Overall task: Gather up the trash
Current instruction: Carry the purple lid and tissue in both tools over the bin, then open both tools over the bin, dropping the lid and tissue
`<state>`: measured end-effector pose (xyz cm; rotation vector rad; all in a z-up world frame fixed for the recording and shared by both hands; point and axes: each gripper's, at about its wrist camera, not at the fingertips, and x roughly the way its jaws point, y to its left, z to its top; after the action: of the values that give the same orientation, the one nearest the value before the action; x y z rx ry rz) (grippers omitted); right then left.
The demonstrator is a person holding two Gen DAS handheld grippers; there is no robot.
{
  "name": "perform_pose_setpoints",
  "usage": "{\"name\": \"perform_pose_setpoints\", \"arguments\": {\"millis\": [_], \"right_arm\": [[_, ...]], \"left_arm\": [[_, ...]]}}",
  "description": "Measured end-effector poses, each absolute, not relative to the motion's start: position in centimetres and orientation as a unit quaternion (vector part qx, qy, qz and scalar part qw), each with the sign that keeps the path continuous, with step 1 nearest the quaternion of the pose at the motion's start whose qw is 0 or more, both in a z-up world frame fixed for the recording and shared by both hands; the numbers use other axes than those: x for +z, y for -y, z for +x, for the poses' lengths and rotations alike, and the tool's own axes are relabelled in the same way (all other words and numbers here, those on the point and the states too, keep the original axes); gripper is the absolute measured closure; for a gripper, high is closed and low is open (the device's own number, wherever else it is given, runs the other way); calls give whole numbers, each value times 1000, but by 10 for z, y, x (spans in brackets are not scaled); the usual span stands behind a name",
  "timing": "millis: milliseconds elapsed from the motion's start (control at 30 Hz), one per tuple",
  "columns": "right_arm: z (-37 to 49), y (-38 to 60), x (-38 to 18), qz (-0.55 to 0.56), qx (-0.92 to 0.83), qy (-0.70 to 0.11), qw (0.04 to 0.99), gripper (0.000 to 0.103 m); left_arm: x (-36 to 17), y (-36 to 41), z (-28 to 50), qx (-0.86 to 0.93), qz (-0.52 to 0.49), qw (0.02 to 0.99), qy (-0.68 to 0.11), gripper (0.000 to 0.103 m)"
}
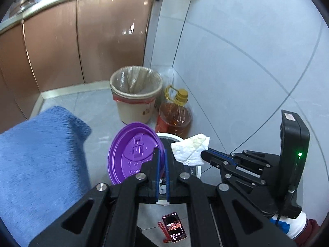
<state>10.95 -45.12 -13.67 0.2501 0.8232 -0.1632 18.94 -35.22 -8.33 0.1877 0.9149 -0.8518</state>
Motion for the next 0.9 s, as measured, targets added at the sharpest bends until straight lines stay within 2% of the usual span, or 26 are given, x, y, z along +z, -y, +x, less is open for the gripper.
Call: {"name": "perform_pose_setpoints", "arguments": {"millis": [300,567,833,900], "right_arm": [[126,489,-189,151,-112,-429,884,102],[128,501,-218,174,-121,-438,874,99],[125,497,-217,176,-119,-432,877,80],[123,495,-214,176,-119,-429,878,79]], "left_arm": [[-132,393,210,-413,68,773,-476,99],[-152,411,224,-417,34,758,-501,97],[-147,398,221,-408,31,765,-498,97],[-143,393,220,-406,29,768,-495,97]]}}
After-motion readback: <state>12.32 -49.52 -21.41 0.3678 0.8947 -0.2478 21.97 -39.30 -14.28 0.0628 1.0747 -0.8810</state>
